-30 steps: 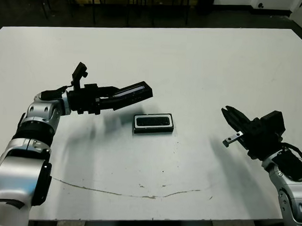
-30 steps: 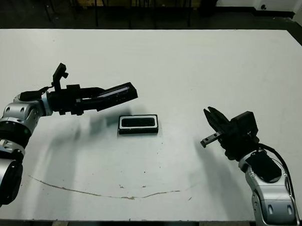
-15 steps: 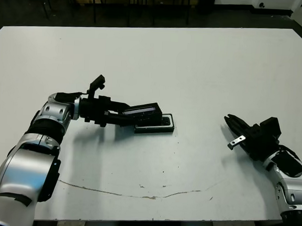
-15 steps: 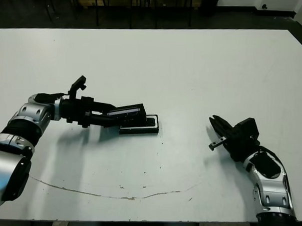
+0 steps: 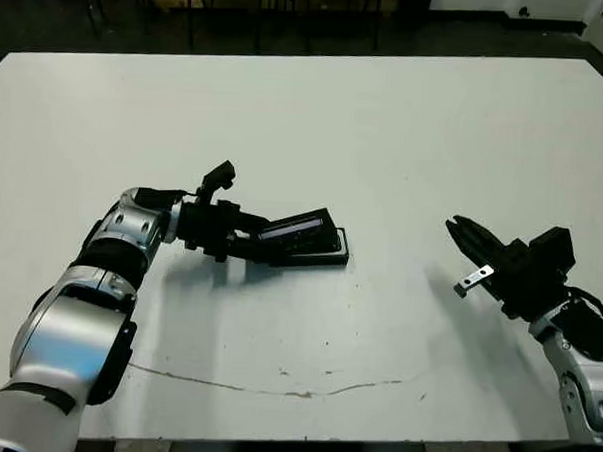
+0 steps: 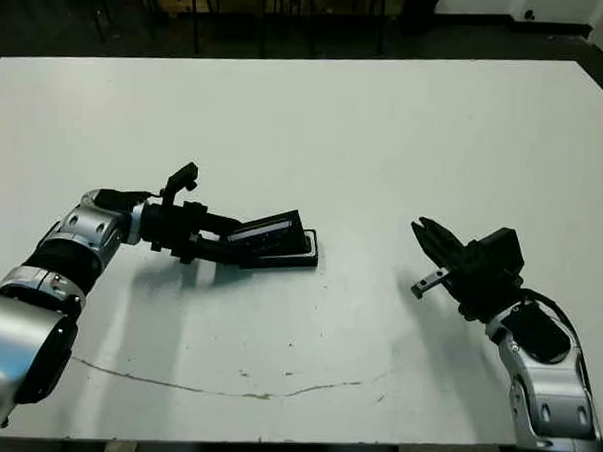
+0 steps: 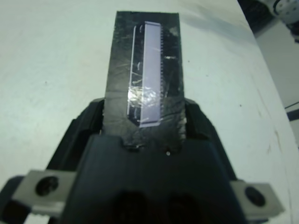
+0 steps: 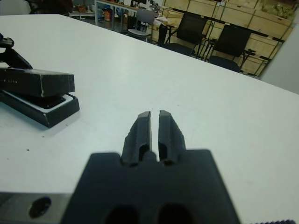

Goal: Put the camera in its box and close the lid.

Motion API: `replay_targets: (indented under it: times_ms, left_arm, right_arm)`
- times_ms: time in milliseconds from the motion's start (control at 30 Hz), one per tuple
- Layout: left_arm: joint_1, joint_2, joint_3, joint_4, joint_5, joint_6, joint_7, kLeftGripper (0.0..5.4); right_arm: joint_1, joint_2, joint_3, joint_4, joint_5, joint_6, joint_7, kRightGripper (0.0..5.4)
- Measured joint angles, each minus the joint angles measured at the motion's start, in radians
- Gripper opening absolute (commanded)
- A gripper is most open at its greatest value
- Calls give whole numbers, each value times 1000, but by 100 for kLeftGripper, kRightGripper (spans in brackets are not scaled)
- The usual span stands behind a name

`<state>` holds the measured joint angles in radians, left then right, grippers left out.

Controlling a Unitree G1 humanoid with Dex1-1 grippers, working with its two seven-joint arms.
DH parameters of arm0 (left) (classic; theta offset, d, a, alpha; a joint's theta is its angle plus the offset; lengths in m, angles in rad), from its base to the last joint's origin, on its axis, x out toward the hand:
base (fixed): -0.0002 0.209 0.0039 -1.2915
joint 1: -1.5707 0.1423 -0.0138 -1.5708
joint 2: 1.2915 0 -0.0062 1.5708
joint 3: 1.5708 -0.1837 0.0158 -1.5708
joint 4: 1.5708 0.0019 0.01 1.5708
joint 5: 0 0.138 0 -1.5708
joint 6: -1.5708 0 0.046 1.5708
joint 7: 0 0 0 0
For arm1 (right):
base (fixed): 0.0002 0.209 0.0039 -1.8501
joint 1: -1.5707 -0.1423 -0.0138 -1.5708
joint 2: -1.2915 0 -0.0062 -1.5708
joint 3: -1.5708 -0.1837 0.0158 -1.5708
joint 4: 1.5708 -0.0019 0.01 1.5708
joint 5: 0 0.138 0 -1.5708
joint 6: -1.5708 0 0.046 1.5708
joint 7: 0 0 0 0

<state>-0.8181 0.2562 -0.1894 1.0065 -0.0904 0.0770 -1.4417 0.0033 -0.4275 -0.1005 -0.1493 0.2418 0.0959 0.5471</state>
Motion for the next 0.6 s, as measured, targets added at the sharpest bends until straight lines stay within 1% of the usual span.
replay_targets:
  times_ms: [133, 267, 433, 533, 600]
  left_arm:
    - [18, -4, -8, -50, 2, -9, 0, 274]
    - [34, -4, -9, -90, 3, -1, 0, 274]
    - [39, -5, -12, -106, 5, -2, 0, 274]
    - [38, -6, -20, -106, 14, -13, 8, 274]
    - [37, -10, -32, -106, 27, -14, 26, 274]
  right_arm:
    - [0, -2, 0, 15, -10, -6, 2, 0]
    - [-19, -2, 0, 117, -9, -55, 31, 0]
    - [-57, -2, 0, 260, -9, -133, 67, 0]
    - [-58, -2, 0, 269, -10, -135, 71, 0]
    - [-56, -2, -1, 243, -4, -133, 75, 0]
